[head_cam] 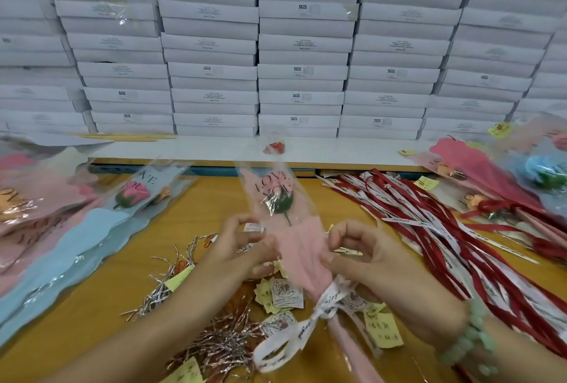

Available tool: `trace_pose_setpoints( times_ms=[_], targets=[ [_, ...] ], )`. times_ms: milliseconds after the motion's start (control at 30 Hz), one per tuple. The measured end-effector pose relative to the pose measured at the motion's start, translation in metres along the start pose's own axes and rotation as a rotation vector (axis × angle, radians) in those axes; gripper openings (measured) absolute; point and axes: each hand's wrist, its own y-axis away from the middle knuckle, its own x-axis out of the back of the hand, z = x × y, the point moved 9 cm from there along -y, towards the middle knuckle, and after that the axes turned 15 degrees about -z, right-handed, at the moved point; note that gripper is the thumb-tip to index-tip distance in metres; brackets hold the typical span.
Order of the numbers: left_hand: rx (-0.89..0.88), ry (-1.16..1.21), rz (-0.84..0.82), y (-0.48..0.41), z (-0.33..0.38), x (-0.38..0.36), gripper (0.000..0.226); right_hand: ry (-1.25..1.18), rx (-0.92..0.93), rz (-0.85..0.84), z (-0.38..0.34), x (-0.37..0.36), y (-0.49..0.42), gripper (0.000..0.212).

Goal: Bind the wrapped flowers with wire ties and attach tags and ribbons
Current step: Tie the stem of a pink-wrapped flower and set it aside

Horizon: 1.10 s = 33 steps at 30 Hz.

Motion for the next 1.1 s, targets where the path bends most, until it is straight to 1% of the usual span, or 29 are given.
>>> trace_pose_setpoints(
  times_ms=[67,133,233,300,367,400,433,467,500,567,600,667,767,867,967,1100],
  targets=[
    [0.005,0.114,0.002,-0.002,-0.004,0.002,0.079,0.008,-0.013,-0.080,0.001,-0.015,0.001,0.015],
    [-0.008,0.178,0.027,-0.006,-0.005,0.006,0.091,0.061,-0.022,-0.159,0.003,-0.027,0.002,0.018],
    [-0.044,0.259,0.021,-0.011,-0.004,0.008,0.098,0.188,-0.013,-0.276,0.002,-0.042,0.003,0.022],
    [-0.046,0.309,0.030,-0.013,-0.006,0.011,0.109,0.312,-0.003,-0.265,-0.005,-0.038,0.002,0.021],
    [-0.034,0.339,0.009,-0.012,-0.007,0.011,0.118,0.581,-0.014,-0.161,-0.016,-0.017,0.001,0.023],
    [-0.025,0.344,-0.015,-0.012,-0.007,0.009,0.120,0.768,-0.045,-0.123,-0.021,-0.005,0.002,0.022],
    [-0.013,0.344,-0.038,-0.010,-0.006,0.006,0.124,0.942,-0.106,-0.123,-0.023,0.005,0.002,0.020],
    [-0.004,0.338,-0.059,-0.008,-0.006,0.002,0.127,1.071,-0.188,-0.168,-0.020,0.012,0.004,0.019],
    [0.002,0.318,-0.079,-0.006,-0.006,-0.002,0.131,1.142,-0.277,-0.246,-0.014,0.016,0.006,0.020],
    [0.001,0.260,-0.126,-0.002,-0.006,-0.010,0.138,1.177,-0.441,-0.416,0.001,0.018,0.014,0.028],
    [-0.006,0.228,-0.152,-0.001,-0.006,-0.014,0.139,1.181,-0.503,-0.476,0.007,0.017,0.018,0.032],
    [-0.028,0.175,-0.204,0.002,-0.006,-0.019,0.135,1.232,-0.563,-0.510,0.013,0.018,0.021,0.038],
    [-0.077,0.117,-0.226,0.005,-0.003,-0.021,0.125,1.406,-0.536,-0.458,0.013,0.019,0.019,0.042],
    [-0.098,0.123,-0.209,0.006,-0.006,-0.019,0.113,1.479,-0.489,-0.418,0.013,0.018,0.017,0.044],
    [-0.106,0.134,-0.208,0.006,-0.011,-0.018,0.103,1.432,-0.456,-0.365,0.012,0.022,0.012,0.041],
    [-0.108,0.145,-0.236,0.005,-0.012,-0.022,0.101,1.275,-0.443,-0.324,0.013,0.027,0.005,0.038]
  ],
)
